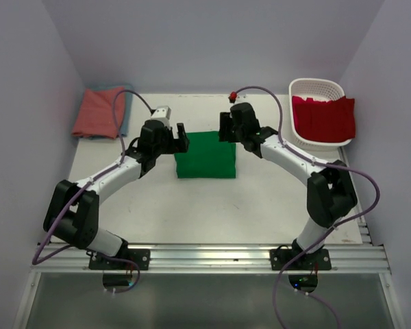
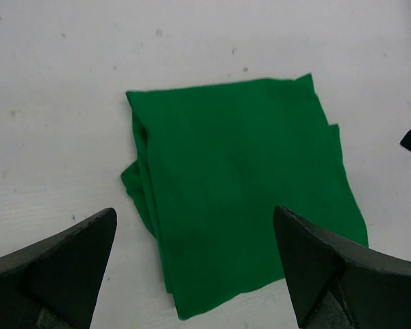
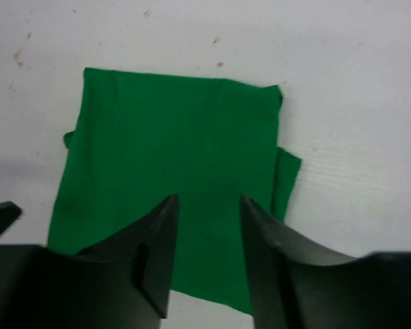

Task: Fold and stack the t-shirts
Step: Fold the tshirt, then neatly place the folded tshirt to the corner

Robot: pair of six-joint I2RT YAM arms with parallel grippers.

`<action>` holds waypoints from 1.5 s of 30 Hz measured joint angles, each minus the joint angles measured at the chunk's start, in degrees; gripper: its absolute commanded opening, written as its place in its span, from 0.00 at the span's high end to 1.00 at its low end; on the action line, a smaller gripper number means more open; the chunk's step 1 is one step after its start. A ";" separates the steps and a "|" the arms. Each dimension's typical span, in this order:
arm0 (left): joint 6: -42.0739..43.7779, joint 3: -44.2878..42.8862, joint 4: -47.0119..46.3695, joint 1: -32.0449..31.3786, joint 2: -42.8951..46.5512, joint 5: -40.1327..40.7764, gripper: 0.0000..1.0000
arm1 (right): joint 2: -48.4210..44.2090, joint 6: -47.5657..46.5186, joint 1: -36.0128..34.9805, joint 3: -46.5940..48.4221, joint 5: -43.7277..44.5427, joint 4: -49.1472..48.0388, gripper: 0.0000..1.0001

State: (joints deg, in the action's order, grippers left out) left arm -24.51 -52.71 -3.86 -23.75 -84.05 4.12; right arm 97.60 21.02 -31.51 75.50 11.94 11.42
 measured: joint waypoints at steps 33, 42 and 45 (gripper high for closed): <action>-6.45 -0.70 -10.08 9.75 -23.12 -37.88 0.00 | 15.10 3.56 0.07 -1.95 -14.97 -2.69 1.00; -12.04 -2.27 -20.87 2.67 -28.98 -43.52 0.00 | 16.09 3.54 0.17 -2.82 -15.54 -4.28 1.00; -13.73 -1.68 -22.51 2.23 -28.98 -43.67 0.07 | 16.09 3.52 0.31 -2.89 -15.63 -4.44 1.00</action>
State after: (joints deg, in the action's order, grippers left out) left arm -38.24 -54.39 -26.37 -21.52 -113.03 -39.55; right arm 113.69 24.53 -31.20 72.62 -3.68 6.98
